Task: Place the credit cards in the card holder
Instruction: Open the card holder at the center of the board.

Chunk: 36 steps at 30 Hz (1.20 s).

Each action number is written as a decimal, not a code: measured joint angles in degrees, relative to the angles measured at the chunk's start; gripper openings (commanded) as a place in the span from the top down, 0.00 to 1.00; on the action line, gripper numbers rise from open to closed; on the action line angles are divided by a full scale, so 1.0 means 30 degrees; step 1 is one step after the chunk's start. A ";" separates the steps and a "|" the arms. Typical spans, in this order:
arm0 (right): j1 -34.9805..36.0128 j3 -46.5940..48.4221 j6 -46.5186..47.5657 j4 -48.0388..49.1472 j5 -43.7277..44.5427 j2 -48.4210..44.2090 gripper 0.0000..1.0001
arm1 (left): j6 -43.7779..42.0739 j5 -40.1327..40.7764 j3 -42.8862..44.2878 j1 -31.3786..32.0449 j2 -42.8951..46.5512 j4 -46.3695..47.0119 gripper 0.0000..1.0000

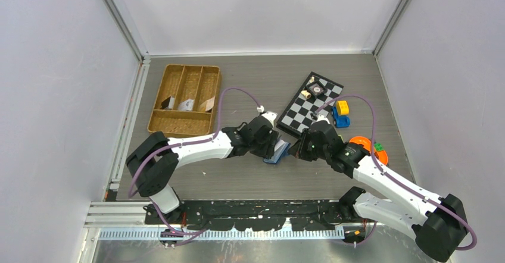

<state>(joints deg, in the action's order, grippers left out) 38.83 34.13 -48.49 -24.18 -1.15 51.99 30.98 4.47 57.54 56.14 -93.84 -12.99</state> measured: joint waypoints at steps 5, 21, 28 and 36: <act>0.0000 -0.0015 0.0007 -0.0495 0.0699 0.0000 0.99 | -0.0036 0.0787 0.0058 0.0109 0.0000 -0.0342 0.61; 0.0000 -0.0459 -0.0175 -0.2361 0.4867 0.2637 0.65 | 0.0029 0.2266 0.0073 0.0160 0.0000 -0.0991 1.00; 0.0007 -0.0393 0.0022 -0.3111 0.5544 0.0685 0.45 | 0.0401 0.2069 -0.0124 0.0160 0.0000 -0.0568 1.00; 0.0036 0.0554 0.0423 -0.3446 0.5603 -0.3060 0.47 | 0.0787 0.1902 -0.0372 0.0160 0.0044 -0.0109 1.00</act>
<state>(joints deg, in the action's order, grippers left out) 38.94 35.79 -47.22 -34.52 15.66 42.81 33.34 10.17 56.42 56.62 -93.71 -13.32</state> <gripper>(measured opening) 0.557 0.025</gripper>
